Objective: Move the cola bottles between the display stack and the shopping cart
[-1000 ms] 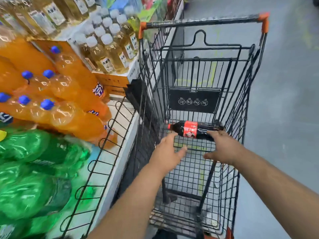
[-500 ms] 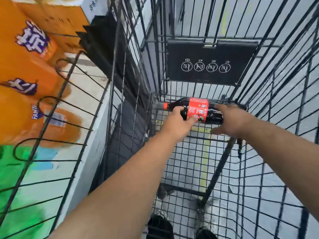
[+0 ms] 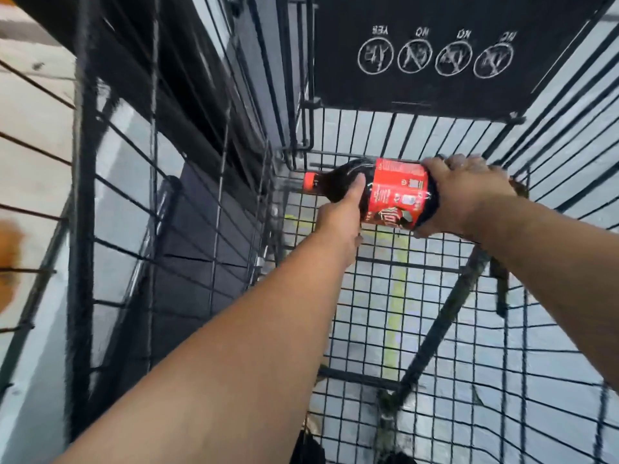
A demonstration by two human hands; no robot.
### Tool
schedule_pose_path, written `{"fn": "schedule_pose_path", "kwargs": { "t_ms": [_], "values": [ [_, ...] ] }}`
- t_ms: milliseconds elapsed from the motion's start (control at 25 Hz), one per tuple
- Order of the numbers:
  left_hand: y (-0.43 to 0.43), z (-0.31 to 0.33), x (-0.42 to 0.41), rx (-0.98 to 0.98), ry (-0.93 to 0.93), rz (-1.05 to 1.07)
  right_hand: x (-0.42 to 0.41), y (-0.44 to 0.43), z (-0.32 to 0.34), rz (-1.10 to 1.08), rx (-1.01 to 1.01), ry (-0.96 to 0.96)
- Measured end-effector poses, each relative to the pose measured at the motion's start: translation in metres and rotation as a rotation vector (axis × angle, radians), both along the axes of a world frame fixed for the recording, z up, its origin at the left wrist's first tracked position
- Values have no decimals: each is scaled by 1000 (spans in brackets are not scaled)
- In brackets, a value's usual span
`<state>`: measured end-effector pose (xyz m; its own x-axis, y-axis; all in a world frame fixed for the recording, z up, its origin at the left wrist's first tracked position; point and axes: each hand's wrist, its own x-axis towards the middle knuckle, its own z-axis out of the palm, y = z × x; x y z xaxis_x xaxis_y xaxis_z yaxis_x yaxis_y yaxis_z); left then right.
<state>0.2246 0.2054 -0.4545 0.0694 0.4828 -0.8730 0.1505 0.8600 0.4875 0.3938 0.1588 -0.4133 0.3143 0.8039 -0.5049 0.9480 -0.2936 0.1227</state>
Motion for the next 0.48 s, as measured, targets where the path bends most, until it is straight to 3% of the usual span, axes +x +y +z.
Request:
{"fn": "schedule_pose_path", "kwargs": {
  "t_ms": [120,320,480],
  "values": [
    [4,-6,5,-25,-17,35,2,-3,-4,17,-32,40],
    [6,-6,6,-59,-58,79,3,-3,-3,-74,-131,265],
    [1,-11,10,-33,-65,156,5,-4,-6,-43,-91,284]
  ]
}}
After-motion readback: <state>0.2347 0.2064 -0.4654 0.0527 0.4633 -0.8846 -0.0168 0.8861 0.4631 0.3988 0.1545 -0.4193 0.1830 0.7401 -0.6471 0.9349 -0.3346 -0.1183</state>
